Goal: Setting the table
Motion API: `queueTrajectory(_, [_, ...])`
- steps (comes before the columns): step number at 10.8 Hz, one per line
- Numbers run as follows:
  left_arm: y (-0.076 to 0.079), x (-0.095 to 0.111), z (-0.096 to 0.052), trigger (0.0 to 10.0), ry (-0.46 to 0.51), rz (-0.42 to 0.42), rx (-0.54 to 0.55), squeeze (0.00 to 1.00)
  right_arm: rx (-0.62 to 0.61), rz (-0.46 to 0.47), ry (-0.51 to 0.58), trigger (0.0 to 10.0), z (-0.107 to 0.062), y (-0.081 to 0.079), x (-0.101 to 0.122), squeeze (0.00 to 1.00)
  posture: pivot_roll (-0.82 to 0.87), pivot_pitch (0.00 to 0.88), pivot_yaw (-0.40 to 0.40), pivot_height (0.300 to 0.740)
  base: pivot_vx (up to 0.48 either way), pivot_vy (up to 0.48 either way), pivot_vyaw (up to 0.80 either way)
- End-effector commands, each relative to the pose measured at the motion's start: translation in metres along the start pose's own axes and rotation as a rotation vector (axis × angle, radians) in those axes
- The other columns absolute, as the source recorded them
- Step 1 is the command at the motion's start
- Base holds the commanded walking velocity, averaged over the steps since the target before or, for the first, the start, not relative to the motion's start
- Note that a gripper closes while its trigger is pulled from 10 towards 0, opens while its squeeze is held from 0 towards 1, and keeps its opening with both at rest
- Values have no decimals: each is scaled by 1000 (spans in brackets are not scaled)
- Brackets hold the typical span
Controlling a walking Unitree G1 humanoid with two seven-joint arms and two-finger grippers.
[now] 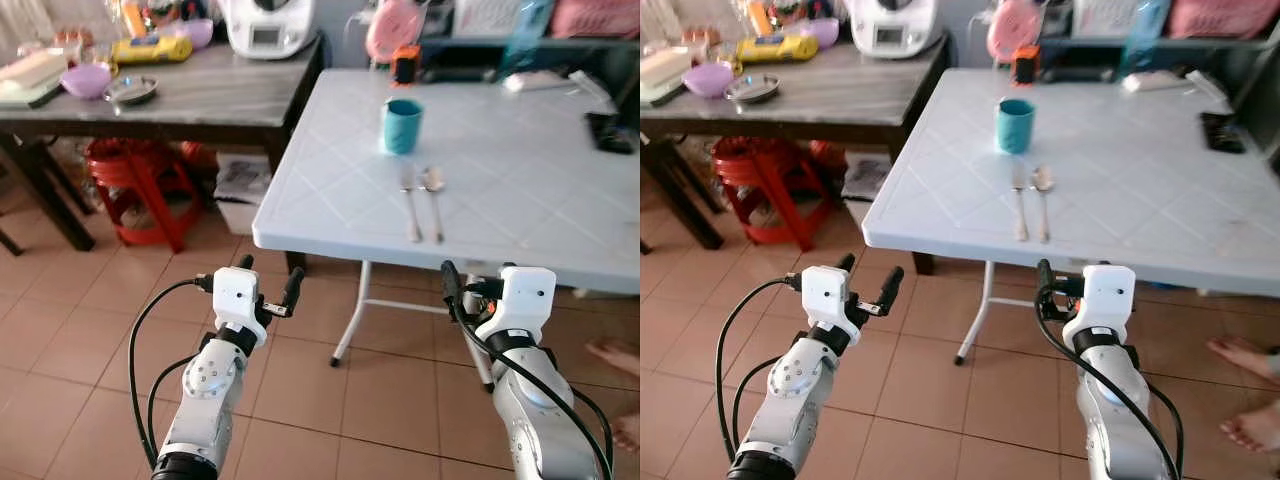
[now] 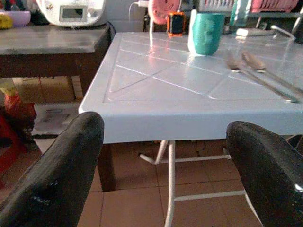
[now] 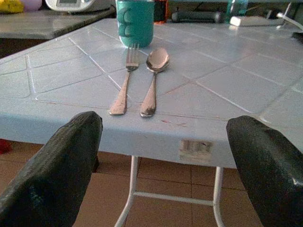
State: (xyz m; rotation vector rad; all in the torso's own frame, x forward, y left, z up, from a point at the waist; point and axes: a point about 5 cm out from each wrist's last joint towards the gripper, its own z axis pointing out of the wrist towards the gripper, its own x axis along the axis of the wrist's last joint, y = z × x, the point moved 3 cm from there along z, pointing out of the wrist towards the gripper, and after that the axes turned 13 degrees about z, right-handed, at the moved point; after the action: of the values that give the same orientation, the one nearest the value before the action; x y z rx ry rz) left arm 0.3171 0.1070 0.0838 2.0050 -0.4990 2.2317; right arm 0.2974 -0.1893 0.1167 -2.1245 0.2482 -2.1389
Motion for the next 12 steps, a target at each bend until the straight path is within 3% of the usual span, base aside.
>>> queueTrajectory(1, [-1,2,1,10000,8,2,-3,0,8,-5,16,10000,0,-2,5,0,-148,27,71,740,337,0,0])
queueTrajectory(12, [-3,7,1,10000,28,13,0,0,24,-7,47,10000,0,-5,14,0,-149,29,67,740,333,0,0])
